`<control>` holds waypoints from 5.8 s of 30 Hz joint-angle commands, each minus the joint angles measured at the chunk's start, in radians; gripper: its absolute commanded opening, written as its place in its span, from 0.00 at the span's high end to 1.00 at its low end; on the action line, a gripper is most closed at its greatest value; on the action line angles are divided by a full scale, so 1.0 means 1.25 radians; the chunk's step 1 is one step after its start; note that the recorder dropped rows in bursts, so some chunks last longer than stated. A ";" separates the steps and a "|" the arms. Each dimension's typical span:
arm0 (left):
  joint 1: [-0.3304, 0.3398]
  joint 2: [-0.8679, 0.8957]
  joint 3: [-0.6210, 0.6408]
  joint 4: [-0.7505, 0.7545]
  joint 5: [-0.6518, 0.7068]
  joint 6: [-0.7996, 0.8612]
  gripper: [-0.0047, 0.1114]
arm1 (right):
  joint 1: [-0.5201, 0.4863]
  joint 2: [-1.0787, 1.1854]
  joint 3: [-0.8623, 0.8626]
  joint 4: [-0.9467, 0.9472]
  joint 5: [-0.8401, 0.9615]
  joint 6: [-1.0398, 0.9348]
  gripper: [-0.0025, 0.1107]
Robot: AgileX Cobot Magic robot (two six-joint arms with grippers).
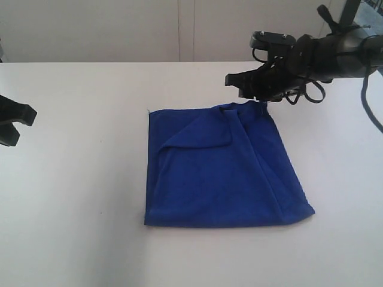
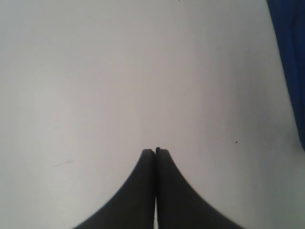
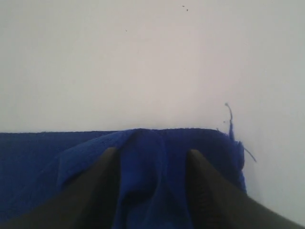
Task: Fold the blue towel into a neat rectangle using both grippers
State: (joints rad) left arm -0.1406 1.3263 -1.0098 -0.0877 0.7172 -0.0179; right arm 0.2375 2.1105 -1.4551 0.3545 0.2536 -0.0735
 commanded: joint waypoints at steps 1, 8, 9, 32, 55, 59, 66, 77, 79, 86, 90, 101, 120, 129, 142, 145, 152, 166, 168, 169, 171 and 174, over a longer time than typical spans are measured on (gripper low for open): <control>-0.001 -0.008 0.002 -0.010 0.008 0.000 0.96 | -0.025 -0.031 0.000 -0.012 0.022 0.027 0.61; -0.001 -0.008 0.002 -0.010 0.008 0.000 0.96 | -0.122 -0.052 -0.026 0.071 0.263 -0.098 0.61; -0.001 -0.008 0.002 -0.010 0.008 0.000 0.96 | -0.138 -0.052 -0.026 0.123 0.286 -0.156 0.61; -0.001 -0.008 0.002 -0.010 0.008 0.000 0.96 | -0.222 0.042 0.082 0.740 0.358 -0.931 0.61; -0.001 -0.008 0.002 -0.010 0.008 0.000 0.96 | -0.219 0.067 0.082 0.837 0.404 -1.020 0.98; -0.001 -0.008 0.002 -0.010 0.008 0.000 0.96 | -0.219 0.061 0.082 0.837 0.457 -1.010 0.98; -0.001 -0.008 0.002 -0.010 0.008 0.000 0.96 | -0.219 -0.021 0.082 0.813 0.475 -0.909 0.98; -0.001 -0.008 0.002 -0.010 0.008 0.000 0.96 | -0.215 -0.087 0.082 0.711 0.478 -0.747 0.98; -0.001 -0.008 0.002 -0.010 0.008 0.000 0.96 | -0.215 -0.087 0.082 0.711 0.481 -0.747 0.98; -0.001 -0.008 0.002 -0.010 0.008 0.000 0.96 | -0.215 -0.087 0.082 0.700 0.484 -0.747 0.98; -0.001 -0.008 0.002 -0.007 -0.052 0.000 0.96 | -0.215 -0.087 0.082 0.700 0.484 -0.747 0.98; -0.001 -0.008 0.002 -0.046 -0.052 0.014 0.96 | -0.132 -0.175 0.082 0.700 0.629 -0.747 0.98; -0.117 -0.005 0.002 -0.377 -0.189 0.415 0.96 | -0.080 -0.203 0.082 0.450 0.222 -0.650 0.98; -0.274 0.117 0.001 -0.375 -0.295 0.509 0.96 | -0.080 -0.198 0.082 0.235 0.132 -0.627 0.98; -0.393 0.350 -0.220 -0.225 -0.369 0.548 0.96 | -0.124 -0.104 0.082 0.154 0.115 -0.416 0.98; -0.421 0.413 -0.270 -0.184 -0.372 0.592 0.96 | -0.124 -0.087 0.082 0.155 0.120 -0.416 0.98; -0.482 0.537 -0.337 -0.148 -0.574 0.634 0.96 | -0.124 -0.073 0.082 0.155 0.122 -0.416 0.98; -0.512 0.636 -0.376 -0.151 -0.644 0.594 0.77 | -0.124 -0.073 0.082 0.155 0.117 -0.410 0.98; -0.512 0.647 -0.376 -0.151 -0.651 0.588 0.66 | -0.124 -0.073 0.082 0.155 0.117 -0.410 0.98; -0.512 0.651 -0.376 -0.151 -0.655 0.584 0.61 | -0.124 -0.073 0.082 0.155 0.117 -0.410 0.98; -0.512 0.657 -0.376 -0.151 -0.659 0.579 0.55 | -0.124 -0.073 0.082 0.155 0.117 -0.410 0.98; -0.512 0.664 -0.376 -0.151 -0.676 0.575 0.53 | -0.124 -0.073 0.082 0.155 0.117 -0.410 0.98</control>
State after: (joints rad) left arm -0.7767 2.1530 -1.4737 -0.2677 -0.1108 0.7194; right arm 0.0886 2.0194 -1.3539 0.5518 0.4061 -0.5904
